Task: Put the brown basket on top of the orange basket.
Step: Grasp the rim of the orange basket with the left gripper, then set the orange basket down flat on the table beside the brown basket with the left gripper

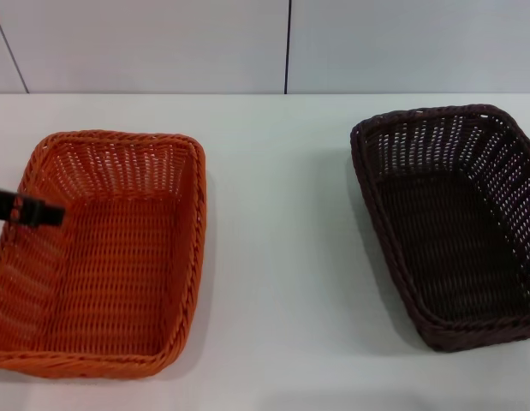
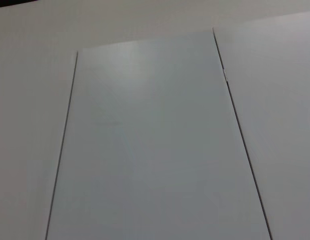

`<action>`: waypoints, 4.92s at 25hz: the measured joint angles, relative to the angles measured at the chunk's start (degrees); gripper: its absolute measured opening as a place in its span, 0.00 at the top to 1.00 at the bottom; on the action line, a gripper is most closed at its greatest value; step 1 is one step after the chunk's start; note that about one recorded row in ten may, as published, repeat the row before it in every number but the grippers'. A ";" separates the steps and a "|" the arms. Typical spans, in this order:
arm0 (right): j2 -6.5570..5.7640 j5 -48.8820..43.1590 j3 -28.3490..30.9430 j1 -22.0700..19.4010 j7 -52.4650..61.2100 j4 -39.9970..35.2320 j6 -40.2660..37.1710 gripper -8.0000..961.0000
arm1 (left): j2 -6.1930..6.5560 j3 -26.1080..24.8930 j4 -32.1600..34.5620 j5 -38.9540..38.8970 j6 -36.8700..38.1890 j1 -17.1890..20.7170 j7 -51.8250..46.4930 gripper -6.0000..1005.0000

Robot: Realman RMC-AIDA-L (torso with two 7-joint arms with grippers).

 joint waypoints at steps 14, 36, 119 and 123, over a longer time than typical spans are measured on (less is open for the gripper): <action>-0.07 -0.35 -0.43 -0.08 0.00 -0.07 -0.52 0.14 | 0.03 -2.02 6.98 0.30 2.44 -1.32 0.27 0.22; -0.19 -0.35 -0.29 -0.22 0.00 -0.84 -0.63 0.14 | 0.00 -1.97 9.09 0.30 2.60 -2.96 3.96 0.50; -0.17 -0.35 0.08 -3.82 -0.44 -0.87 -6.32 0.14 | -0.25 1.85 -4.10 -21.58 -8.59 -11.68 34.75 0.83; -0.17 -0.36 0.08 -3.59 -0.48 -0.87 -6.34 0.14 | -0.30 1.93 -3.45 -21.71 -8.32 -12.10 35.04 0.83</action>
